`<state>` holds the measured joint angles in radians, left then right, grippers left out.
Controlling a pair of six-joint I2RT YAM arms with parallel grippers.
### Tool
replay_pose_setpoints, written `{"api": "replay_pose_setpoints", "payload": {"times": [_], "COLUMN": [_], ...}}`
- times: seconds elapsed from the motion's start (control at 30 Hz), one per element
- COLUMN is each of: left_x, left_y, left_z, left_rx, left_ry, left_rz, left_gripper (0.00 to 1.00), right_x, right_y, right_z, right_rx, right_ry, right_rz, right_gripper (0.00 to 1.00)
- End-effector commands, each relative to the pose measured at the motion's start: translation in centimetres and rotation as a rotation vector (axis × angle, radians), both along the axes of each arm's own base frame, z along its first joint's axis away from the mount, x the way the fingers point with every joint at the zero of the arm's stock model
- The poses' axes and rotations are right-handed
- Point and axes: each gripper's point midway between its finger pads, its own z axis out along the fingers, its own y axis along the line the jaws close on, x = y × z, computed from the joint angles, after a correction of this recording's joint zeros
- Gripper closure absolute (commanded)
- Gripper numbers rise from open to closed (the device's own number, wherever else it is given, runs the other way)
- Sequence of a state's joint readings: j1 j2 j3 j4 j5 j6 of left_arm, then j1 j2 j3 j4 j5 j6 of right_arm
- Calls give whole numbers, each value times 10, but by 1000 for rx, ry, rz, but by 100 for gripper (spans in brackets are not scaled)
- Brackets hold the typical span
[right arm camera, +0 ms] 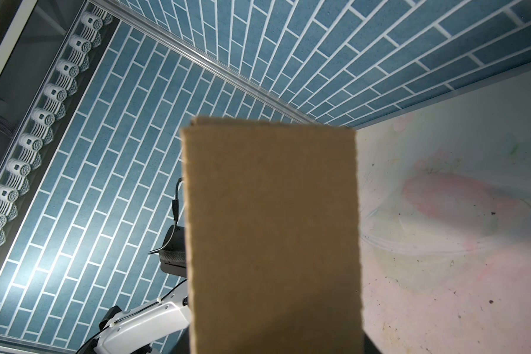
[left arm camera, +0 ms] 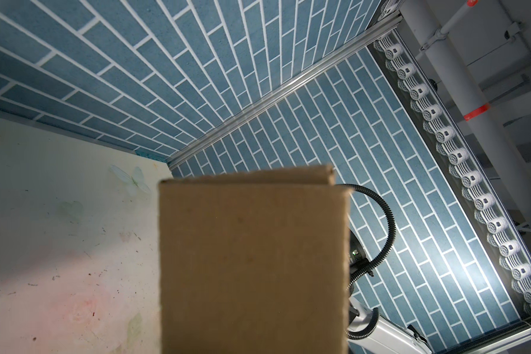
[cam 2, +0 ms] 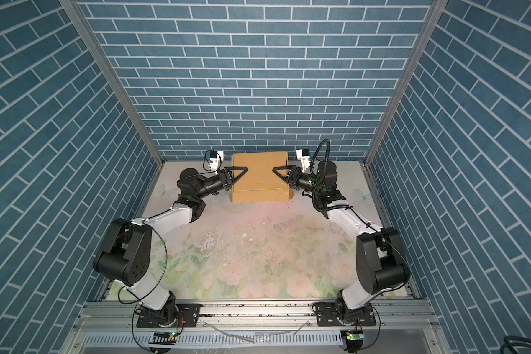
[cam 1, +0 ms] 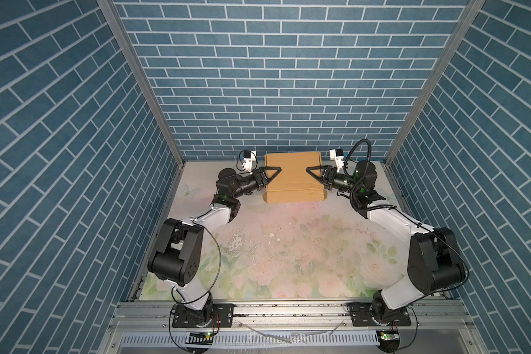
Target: Fold the paper box
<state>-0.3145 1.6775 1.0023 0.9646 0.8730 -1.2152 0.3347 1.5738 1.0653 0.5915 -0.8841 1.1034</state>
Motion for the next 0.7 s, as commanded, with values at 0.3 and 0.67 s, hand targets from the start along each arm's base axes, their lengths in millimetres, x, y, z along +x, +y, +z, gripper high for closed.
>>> {"api": "replay_pose_setpoints", "payload": {"times": [0.3, 0.67], "left_x": [-5, 32], "left_y": [10, 53], "left_z": [37, 24], "left_rx": [-58, -46], "left_ry": [-73, 93], "left_rz": [-23, 51], "left_gripper": [55, 58], "right_x": [-17, -30], "right_y": [-13, -58], "right_z": [30, 43], "right_rx": [-36, -279], "right_ry": [-89, -229], "right_rz": [-4, -95], "right_gripper": [30, 26]}}
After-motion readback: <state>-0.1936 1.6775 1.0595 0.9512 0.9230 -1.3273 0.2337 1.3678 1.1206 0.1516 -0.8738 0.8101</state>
